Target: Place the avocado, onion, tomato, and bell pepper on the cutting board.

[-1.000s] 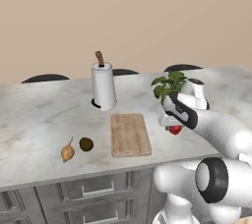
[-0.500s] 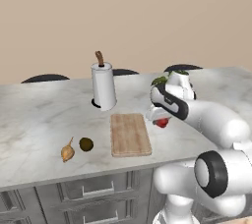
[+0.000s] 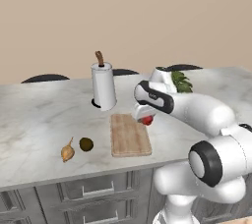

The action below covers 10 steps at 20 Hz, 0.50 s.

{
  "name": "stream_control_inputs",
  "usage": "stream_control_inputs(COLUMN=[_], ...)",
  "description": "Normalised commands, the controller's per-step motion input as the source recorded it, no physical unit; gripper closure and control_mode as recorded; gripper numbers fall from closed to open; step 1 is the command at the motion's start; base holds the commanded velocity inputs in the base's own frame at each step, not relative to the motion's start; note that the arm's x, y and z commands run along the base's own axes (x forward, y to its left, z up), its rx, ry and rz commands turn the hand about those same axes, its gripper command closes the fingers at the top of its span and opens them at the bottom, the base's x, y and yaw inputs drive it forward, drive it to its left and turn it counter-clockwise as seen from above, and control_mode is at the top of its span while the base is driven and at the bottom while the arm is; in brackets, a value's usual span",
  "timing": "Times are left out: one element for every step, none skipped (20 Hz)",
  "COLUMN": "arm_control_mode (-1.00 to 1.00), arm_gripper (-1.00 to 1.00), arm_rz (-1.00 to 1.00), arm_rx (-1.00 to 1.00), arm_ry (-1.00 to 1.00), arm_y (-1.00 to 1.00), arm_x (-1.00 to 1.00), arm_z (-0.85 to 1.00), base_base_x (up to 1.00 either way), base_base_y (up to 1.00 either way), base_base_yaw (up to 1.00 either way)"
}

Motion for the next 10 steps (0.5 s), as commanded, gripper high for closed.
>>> stream_control_inputs(arm_control_mode=[-1.0, -1.0, -1.0, -1.0, -1.0, -1.0, -1.0, -1.0, -1.0, -1.0], arm_gripper=[1.0, 1.0, 1.0, 1.0, 1.0, 1.0, 1.0, 1.0, 1.0, 1.0], arm_rz=[0.0, 0.0, 0.0, 0.0, 0.0, 0.0, 0.0, 0.0, 0.0, 0.0], arm_rx=[-0.03, -0.04, -0.04, -0.04, -0.04, -0.04, -0.05, -0.06, -0.05, -0.04], arm_ry=[0.0, 0.0, 0.0, 0.0, 0.0, 0.0, 0.0, 0.0, 0.0, 0.0], arm_y=[0.34, 0.3, 0.27, 0.26, 0.23, 0.25, 0.29, 0.31, 0.28, 0.24], arm_x=[0.19, 0.2, 0.22, 0.24, 0.23, 0.25, 0.25, 0.25, 0.25, 0.25], arm_z=[0.0, 0.0, 0.0, 0.0, 0.0, 0.0, 0.0, 0.0, 0.0, 0.0], base_base_x=[0.0, 0.0, 0.0, 0.0, 0.0, 0.0, 0.0, 0.0, 0.0, 0.0], base_base_y=[0.0, 0.0, 0.0, 0.0, 0.0, 0.0, 0.0, 0.0, 0.0, 0.0], base_base_yaw=[0.0, 0.0, 0.0, 0.0, 0.0, 0.0, 0.0, 0.0, 0.0, 0.0])
